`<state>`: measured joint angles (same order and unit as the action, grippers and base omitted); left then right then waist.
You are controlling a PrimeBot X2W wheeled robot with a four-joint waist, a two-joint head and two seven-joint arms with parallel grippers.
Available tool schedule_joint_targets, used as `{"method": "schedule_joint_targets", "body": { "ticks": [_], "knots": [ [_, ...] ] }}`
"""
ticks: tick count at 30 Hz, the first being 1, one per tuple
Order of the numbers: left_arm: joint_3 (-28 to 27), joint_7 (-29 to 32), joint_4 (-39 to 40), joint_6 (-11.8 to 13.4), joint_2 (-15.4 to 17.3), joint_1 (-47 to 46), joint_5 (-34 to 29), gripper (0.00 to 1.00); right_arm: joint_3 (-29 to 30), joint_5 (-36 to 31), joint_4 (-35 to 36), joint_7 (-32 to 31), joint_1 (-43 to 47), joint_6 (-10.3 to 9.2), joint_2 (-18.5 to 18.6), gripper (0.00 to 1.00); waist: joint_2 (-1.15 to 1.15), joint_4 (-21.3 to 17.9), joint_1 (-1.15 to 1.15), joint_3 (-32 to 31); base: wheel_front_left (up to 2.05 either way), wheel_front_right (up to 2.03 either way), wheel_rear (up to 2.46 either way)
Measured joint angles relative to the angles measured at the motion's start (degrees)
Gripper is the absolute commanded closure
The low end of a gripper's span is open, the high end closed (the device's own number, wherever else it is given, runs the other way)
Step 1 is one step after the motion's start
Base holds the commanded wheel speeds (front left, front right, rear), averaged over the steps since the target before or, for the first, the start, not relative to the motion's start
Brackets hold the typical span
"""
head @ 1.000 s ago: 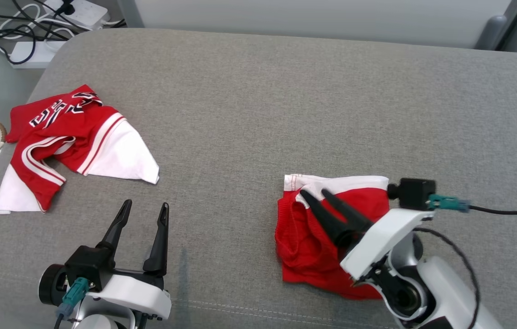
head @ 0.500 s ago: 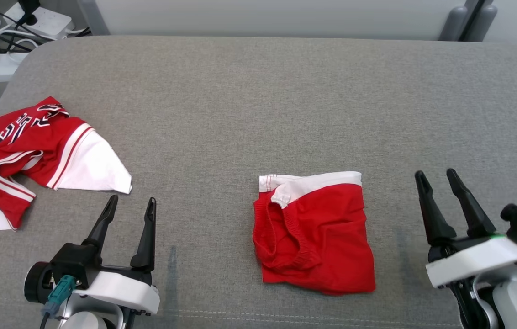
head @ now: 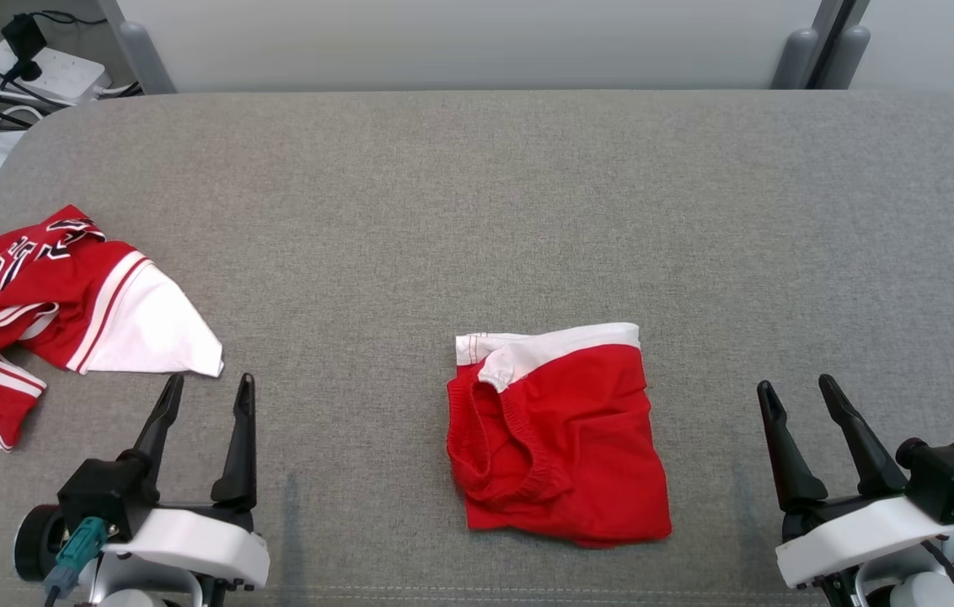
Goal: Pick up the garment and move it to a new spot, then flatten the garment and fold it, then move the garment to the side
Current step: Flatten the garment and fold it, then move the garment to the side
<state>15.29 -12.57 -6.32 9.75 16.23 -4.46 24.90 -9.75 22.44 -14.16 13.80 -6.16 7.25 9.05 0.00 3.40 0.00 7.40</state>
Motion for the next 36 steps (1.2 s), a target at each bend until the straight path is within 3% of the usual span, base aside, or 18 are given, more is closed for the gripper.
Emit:
{"method": "schedule_joint_targets", "body": {
  "ticks": [15, 34, 36],
  "knots": [
    [0.02, 1.44, 2.31, 0.93, 0.93, 1.77, 0.43, 0.0, -0.68, -1.12, -3.49, 0.41, 0.59, 0.0, -0.02, 0.0, 0.0, 2.62, 0.0, -0.65, 0.0, 0.0, 0.0],
    [2.24, 0.7, 0.94, 0.83, -0.91, 0.49, 0.76, 0.0, -15.27, 9.76, -19.7, -7.77, -10.49, 0.0, 2.13, 0.0, 0.0, 9.4, 0.0, 0.85, 0.0, 0.0, 0.0],
    [2.29, 0.69, 0.78, 0.82, -0.98, 0.41, 0.98, 0.0, -16.61, 10.47, -19.95, -7.15, -11.35, 0.0, 2.31, 1.0, 0.0, 9.44, 0.0, 0.99, 0.0, 0.0, 0.0]
  ]
}}
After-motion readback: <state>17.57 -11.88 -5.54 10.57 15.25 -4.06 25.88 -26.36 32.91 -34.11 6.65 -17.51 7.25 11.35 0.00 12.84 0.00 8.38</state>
